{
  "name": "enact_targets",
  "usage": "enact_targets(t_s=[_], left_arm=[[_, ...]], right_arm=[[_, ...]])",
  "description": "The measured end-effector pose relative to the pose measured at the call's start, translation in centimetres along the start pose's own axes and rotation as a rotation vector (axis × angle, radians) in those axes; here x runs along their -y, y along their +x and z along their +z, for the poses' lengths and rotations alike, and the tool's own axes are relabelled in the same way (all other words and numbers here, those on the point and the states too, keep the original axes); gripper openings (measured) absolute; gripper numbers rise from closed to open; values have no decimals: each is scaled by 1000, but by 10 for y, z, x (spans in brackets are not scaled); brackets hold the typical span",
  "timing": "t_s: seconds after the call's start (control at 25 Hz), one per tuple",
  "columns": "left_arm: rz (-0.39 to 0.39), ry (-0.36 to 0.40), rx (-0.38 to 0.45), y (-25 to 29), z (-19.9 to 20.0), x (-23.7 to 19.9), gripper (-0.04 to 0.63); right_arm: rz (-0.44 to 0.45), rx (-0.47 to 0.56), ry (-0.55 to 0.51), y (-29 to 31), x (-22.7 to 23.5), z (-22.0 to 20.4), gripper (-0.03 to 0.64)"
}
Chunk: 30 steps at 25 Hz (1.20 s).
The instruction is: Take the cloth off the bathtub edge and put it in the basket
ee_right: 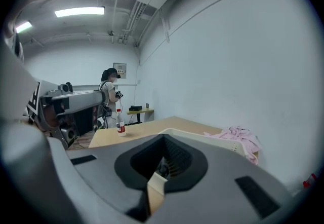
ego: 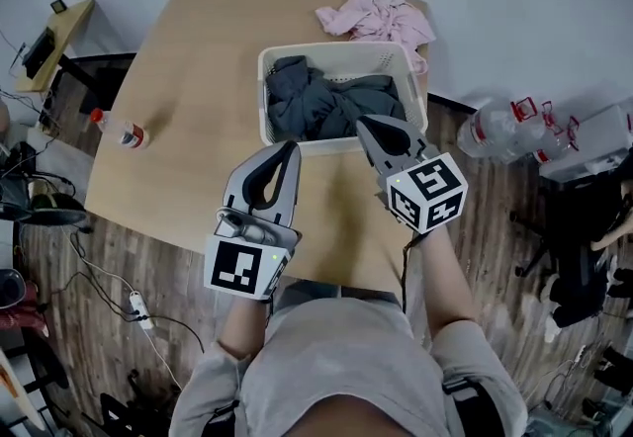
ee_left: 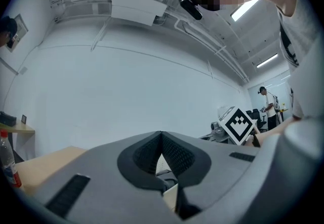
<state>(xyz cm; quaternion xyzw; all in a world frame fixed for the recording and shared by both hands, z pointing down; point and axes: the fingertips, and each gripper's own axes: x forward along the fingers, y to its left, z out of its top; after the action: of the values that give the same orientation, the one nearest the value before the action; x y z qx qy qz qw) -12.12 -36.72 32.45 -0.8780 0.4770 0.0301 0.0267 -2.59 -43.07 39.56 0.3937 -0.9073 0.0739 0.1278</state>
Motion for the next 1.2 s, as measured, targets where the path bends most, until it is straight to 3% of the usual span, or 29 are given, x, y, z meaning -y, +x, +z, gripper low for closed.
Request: enact_targets(t_s=[0.48,0.76,1.2], left_arm=[[-130,0,27,-11,6,39,-3],[-170,-6,37,-13,9,59,-3],[-137,28,62,-22,28,85,-3]], right_arm=[[-108,108,44,-67,-27,11,9],[-129,152,63,-92,-36,16,9],[-102,211,58,-121,-45,26,9]])
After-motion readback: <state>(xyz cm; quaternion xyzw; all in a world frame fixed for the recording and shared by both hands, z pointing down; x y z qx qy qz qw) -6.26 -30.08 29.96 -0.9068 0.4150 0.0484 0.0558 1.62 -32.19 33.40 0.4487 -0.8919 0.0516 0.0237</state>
